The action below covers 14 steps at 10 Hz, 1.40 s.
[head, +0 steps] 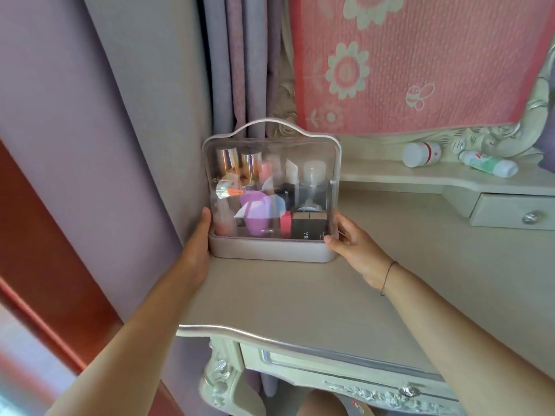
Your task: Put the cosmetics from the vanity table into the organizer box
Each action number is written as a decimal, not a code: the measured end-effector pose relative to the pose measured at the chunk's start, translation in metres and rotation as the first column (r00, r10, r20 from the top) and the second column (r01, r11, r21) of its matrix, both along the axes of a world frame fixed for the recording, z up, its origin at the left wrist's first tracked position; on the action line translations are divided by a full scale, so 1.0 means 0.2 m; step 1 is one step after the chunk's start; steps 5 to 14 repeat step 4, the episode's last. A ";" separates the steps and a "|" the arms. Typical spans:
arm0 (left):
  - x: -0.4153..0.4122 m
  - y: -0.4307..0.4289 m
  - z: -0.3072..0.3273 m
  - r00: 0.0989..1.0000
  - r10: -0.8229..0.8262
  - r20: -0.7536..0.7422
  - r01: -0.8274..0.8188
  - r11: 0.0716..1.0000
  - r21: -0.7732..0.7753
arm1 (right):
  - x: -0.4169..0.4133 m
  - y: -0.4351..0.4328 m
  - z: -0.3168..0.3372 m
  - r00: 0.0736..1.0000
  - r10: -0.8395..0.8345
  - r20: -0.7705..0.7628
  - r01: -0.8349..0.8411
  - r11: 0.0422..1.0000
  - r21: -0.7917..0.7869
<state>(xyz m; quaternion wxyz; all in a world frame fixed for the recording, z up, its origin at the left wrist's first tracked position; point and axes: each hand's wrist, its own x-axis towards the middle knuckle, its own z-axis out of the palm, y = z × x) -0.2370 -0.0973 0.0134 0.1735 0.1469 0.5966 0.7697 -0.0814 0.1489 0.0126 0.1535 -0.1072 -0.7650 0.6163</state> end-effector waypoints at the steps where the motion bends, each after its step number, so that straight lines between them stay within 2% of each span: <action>1: 0.01 0.01 -0.02 0.999 0.044 0.005 -0.044 0.999 0.021 | 0.00 0.01 -0.02 1.000 0.002 0.003 -0.001 1.000 -0.006; 2: 0.02 0.04 -0.02 0.975 0.220 0.034 -0.219 0.975 -0.042 | 0.03 -0.03 0.01 1.000 -0.006 0.008 0.006 1.000 0.014; 3: 0.09 0.08 -0.01 0.849 0.526 -0.055 -0.528 0.838 -0.140 | 0.10 -0.07 0.05 1.000 -0.012 -0.008 0.012 0.999 -0.038; 4: 0.42 0.08 -0.06 0.762 0.636 -0.121 -0.648 0.747 -0.149 | 0.30 -0.10 0.07 0.989 -0.146 -0.007 0.145 0.989 -0.025; 14: 0.42 0.08 -0.06 0.762 0.636 -0.121 -0.648 0.747 -0.149 | 0.30 -0.10 0.07 0.989 -0.146 -0.007 0.145 0.989 -0.025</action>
